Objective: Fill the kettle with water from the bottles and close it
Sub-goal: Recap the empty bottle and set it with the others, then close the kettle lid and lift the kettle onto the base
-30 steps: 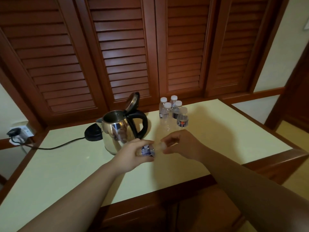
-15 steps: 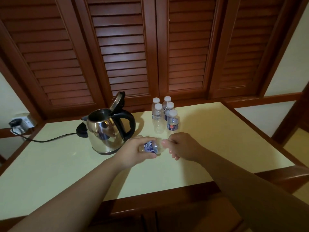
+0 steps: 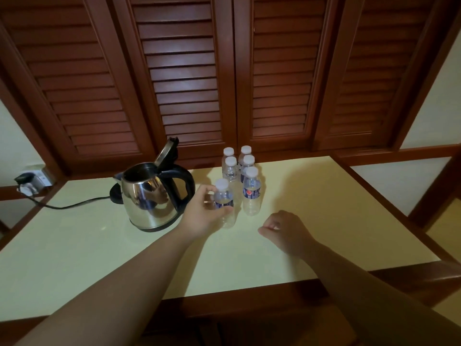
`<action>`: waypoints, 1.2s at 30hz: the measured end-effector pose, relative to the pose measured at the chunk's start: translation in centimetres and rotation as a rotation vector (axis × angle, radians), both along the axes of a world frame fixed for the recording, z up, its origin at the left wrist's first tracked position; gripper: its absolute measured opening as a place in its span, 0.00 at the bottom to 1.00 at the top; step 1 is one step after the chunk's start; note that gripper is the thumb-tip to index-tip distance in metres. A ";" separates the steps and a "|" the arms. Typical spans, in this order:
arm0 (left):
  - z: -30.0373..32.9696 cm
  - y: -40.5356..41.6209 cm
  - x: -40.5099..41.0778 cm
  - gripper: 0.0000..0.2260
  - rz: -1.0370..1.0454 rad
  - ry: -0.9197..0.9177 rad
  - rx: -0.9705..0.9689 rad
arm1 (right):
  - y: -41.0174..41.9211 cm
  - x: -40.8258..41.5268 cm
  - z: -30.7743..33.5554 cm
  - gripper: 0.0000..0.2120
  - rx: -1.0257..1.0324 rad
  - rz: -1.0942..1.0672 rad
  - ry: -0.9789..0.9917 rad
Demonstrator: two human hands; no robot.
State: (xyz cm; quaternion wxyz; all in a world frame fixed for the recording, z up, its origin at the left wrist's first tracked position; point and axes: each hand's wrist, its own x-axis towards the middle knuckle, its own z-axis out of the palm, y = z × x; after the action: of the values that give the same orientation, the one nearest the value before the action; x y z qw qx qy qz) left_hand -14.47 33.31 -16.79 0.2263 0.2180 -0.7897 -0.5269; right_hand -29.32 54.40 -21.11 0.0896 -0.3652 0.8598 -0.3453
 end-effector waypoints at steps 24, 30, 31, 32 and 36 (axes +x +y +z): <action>-3.6 -0.6 -1.9 0.23 0.040 -0.150 -0.149 | -1.0 0.8 -2.8 0.10 -0.006 -0.062 0.261; -5.6 -2.4 4.5 0.17 -0.096 -0.141 -0.507 | -3.2 4.8 -2.6 0.04 -0.056 -0.001 0.268; -5.7 -2.7 5.7 0.15 -0.096 -0.114 -0.501 | -3.9 5.7 -2.7 0.05 -0.059 0.025 0.272; -5.7 -3.1 6.8 0.13 -0.083 -0.090 -0.480 | -4.8 6.5 -2.6 0.06 -0.061 0.048 0.263; -5.6 -5.8 11.5 0.10 -0.013 -0.058 -0.424 | -8.8 9.1 -2.1 0.08 -0.116 0.104 0.152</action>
State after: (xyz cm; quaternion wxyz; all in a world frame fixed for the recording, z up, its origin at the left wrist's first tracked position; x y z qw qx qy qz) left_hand -3.00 27.49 -22.34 0.2409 0.1752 -0.8905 -0.3440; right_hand -20.26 45.63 -23.24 0.0206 -0.4392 0.8226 -0.3605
